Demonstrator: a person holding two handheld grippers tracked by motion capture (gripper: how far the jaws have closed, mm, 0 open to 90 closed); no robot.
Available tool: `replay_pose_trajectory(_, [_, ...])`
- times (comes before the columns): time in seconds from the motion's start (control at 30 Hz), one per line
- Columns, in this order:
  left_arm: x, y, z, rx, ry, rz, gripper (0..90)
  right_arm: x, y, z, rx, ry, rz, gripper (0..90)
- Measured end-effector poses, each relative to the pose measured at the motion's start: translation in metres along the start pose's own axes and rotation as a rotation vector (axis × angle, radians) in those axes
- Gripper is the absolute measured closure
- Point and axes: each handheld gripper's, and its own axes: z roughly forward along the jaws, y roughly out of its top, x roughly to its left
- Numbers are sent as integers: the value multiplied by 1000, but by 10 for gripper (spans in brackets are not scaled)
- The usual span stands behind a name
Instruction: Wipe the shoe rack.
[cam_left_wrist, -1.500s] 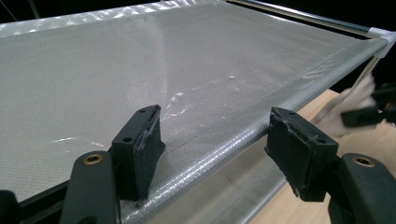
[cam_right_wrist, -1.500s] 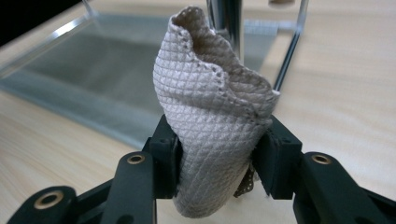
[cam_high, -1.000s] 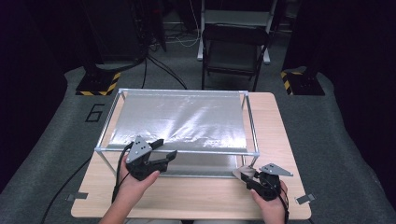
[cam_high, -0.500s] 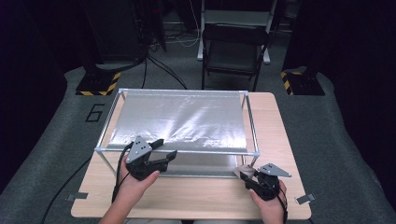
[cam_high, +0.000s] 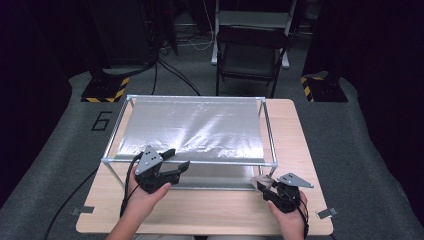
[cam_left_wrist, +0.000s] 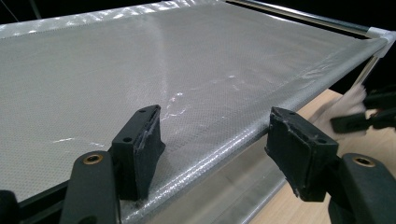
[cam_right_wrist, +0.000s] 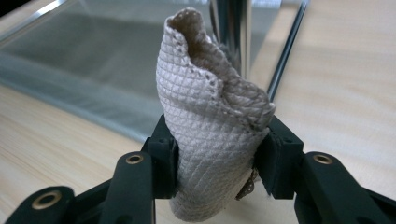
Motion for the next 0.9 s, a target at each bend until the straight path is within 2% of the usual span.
replay_pose_trajectory(0.07, [0, 0, 0, 0, 0, -1, 351, -2, -5, 4, 19, 1, 13, 546])
replay_pose_trajectory(0.17, [0, 0, 0, -2, 1, -3, 351, -1, -3, 3, 25, -1, 6, 546])
replay_pose_trajectory(0.27, [0, 0, 0, -4, 2, -3, 351, 2, 4, -3, 0, -6, 5, 543])
replay_pose_trajectory(0.3, [0, 0, 0, -5, 2, -3, 351, 4, 11, -11, -36, -1, -1, 539])
replay_pose_trajectory(0.4, [0, 0, 1, -9, 7, -1, 351, 4, 11, -11, -47, 1, -1, 553])
replay_pose_trajectory(0.57, [0, 1, 1, -8, 5, -10, 351, 0, 6, -8, -33, -7, -5, 616])
replay_pose_trajectory(0.73, [-9, 1, 6, -15, -5, 9, 350, -4, 4, -13, -36, -32, -1, 628])
replay_pose_trajectory(0.9, [-14, 3, 10, -12, -23, 5, 350, -10, 3, -17, -38, -48, 8, 631])
